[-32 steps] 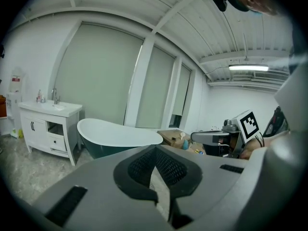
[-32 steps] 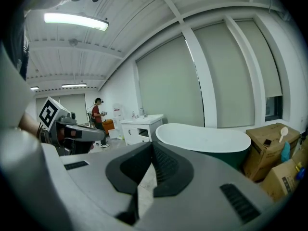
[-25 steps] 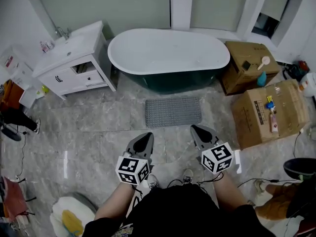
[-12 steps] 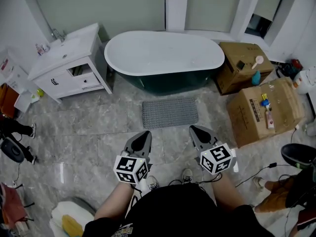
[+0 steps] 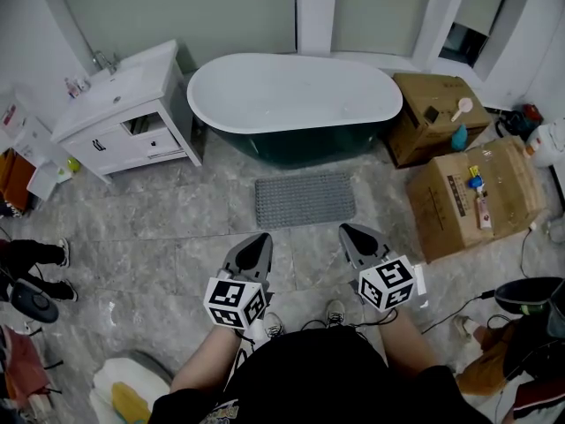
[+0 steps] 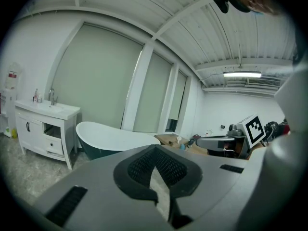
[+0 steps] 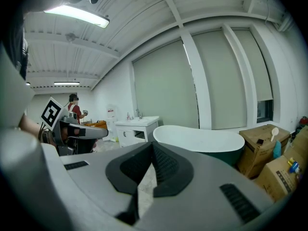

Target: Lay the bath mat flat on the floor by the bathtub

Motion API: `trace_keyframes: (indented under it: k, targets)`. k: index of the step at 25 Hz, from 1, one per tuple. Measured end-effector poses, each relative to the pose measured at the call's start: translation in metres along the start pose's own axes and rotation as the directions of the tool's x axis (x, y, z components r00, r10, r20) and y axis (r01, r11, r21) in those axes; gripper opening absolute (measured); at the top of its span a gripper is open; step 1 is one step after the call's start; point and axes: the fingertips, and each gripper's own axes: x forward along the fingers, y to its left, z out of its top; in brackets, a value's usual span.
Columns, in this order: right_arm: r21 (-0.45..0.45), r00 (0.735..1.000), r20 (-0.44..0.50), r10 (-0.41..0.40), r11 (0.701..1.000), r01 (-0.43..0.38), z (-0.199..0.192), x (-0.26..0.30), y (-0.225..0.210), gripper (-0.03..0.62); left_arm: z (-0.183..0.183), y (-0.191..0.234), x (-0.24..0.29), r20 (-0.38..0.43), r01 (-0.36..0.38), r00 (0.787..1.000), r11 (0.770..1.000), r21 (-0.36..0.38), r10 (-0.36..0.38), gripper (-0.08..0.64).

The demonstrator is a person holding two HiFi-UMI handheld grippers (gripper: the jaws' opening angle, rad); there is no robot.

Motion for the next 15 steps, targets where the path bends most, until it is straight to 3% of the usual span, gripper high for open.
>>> trace_keyframes:
  k: [15]
  targets:
    - [-0.007,1.0,0.003,0.009,1.0,-0.009,0.0012,-0.004,0.0006,0.015,-0.0008,-0.0064,-0.0018,-0.001,0.0,1.0,1.0,0.001,0.0,0.017]
